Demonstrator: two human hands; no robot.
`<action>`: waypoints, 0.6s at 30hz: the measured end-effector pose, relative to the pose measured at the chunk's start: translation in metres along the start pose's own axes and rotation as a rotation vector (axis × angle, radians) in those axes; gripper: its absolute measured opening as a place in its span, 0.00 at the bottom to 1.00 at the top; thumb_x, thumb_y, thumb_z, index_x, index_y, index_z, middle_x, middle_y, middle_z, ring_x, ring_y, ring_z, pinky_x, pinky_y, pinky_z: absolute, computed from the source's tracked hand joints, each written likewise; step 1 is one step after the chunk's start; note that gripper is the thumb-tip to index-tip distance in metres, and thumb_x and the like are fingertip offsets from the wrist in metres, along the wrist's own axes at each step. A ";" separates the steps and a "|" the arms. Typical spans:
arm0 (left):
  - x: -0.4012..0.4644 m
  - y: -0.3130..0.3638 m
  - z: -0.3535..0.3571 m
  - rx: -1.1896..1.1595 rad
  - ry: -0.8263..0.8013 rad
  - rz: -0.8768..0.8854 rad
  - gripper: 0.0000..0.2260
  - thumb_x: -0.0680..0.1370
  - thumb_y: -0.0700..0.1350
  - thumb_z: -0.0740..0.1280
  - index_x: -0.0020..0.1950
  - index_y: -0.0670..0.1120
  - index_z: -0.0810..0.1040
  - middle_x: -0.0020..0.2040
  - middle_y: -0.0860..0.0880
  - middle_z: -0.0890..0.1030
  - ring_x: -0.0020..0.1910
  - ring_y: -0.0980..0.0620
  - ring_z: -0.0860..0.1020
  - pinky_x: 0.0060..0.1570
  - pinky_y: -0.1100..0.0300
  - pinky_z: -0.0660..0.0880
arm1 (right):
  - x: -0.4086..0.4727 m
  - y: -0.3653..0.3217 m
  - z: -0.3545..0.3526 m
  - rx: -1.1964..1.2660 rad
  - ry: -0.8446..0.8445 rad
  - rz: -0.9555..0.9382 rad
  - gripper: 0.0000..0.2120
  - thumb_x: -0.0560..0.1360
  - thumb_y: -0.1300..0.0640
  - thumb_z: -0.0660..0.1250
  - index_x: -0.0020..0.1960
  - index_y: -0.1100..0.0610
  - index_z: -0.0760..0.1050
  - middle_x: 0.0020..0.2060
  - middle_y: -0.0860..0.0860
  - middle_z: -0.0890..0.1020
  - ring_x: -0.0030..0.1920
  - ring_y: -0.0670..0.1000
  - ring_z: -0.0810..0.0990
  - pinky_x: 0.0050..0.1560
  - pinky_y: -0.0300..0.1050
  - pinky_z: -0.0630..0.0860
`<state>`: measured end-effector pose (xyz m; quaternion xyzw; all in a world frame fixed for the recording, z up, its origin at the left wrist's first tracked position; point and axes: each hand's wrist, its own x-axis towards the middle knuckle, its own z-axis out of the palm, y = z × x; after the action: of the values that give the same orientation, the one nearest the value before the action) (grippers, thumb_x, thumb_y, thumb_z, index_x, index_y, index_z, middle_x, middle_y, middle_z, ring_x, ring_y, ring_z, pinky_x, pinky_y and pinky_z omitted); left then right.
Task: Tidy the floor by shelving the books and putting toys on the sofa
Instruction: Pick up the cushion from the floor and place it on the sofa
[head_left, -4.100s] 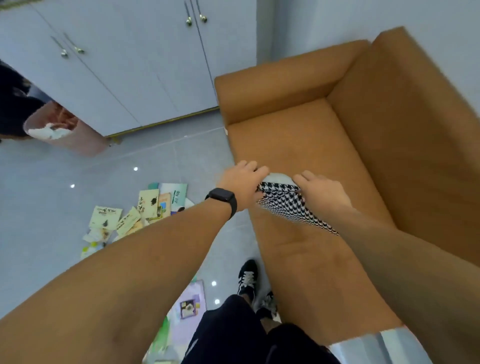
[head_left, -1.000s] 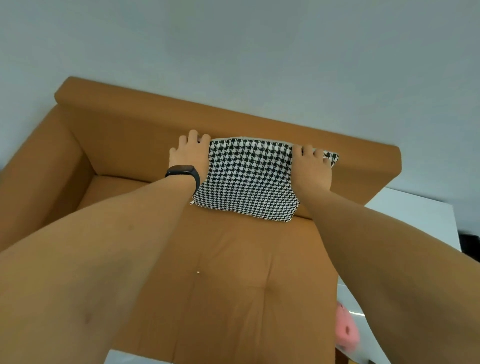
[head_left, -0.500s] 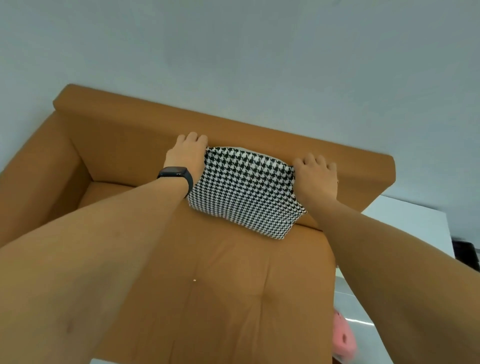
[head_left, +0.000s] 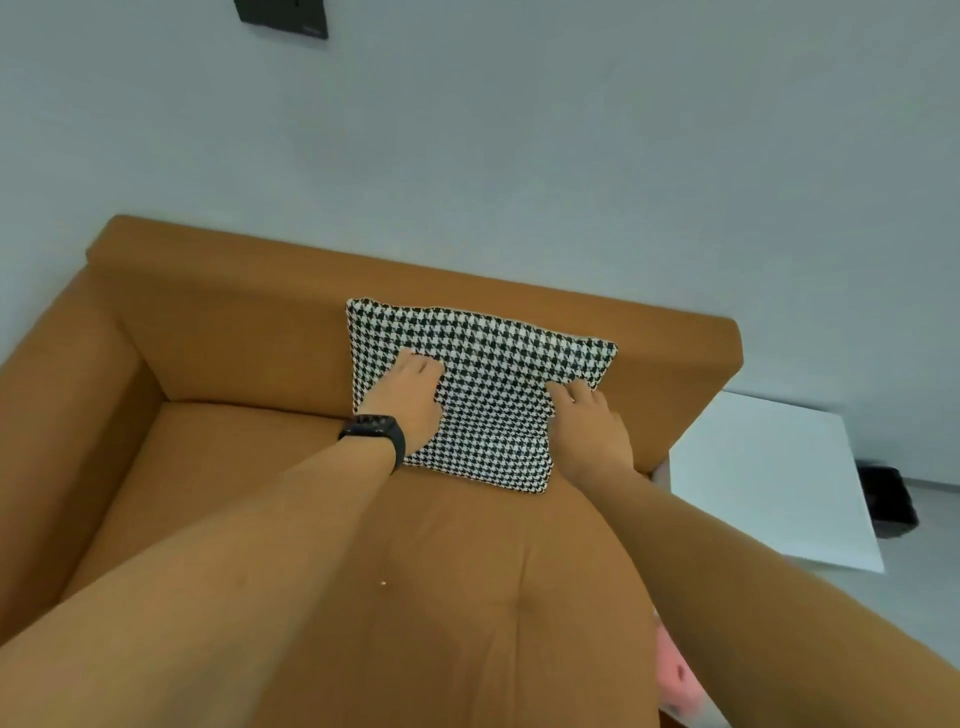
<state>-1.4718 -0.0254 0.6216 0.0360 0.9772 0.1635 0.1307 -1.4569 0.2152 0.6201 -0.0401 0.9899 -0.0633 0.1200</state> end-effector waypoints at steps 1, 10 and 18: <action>-0.012 0.012 0.002 -0.021 -0.063 0.027 0.18 0.82 0.41 0.61 0.72 0.47 0.69 0.70 0.46 0.69 0.64 0.45 0.74 0.59 0.50 0.76 | -0.013 -0.004 0.000 0.045 -0.028 0.019 0.23 0.81 0.60 0.58 0.76 0.51 0.62 0.69 0.52 0.68 0.67 0.57 0.68 0.64 0.56 0.72; -0.155 0.115 0.014 -0.165 -0.359 0.230 0.13 0.82 0.42 0.61 0.65 0.46 0.78 0.64 0.47 0.78 0.60 0.47 0.77 0.57 0.55 0.75 | -0.174 -0.008 -0.009 0.440 -0.124 0.218 0.18 0.82 0.55 0.61 0.71 0.52 0.69 0.66 0.52 0.69 0.52 0.54 0.77 0.53 0.52 0.76; -0.221 0.173 0.050 -0.138 -0.536 0.432 0.13 0.83 0.42 0.60 0.64 0.44 0.79 0.62 0.45 0.77 0.61 0.46 0.76 0.55 0.59 0.69 | -0.297 0.043 0.006 0.574 -0.071 0.460 0.16 0.82 0.53 0.62 0.70 0.51 0.71 0.68 0.50 0.71 0.49 0.50 0.79 0.51 0.45 0.73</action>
<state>-1.2408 0.1282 0.6864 0.2747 0.8645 0.2380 0.3472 -1.1702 0.2850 0.6773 0.2163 0.9102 -0.3086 0.1718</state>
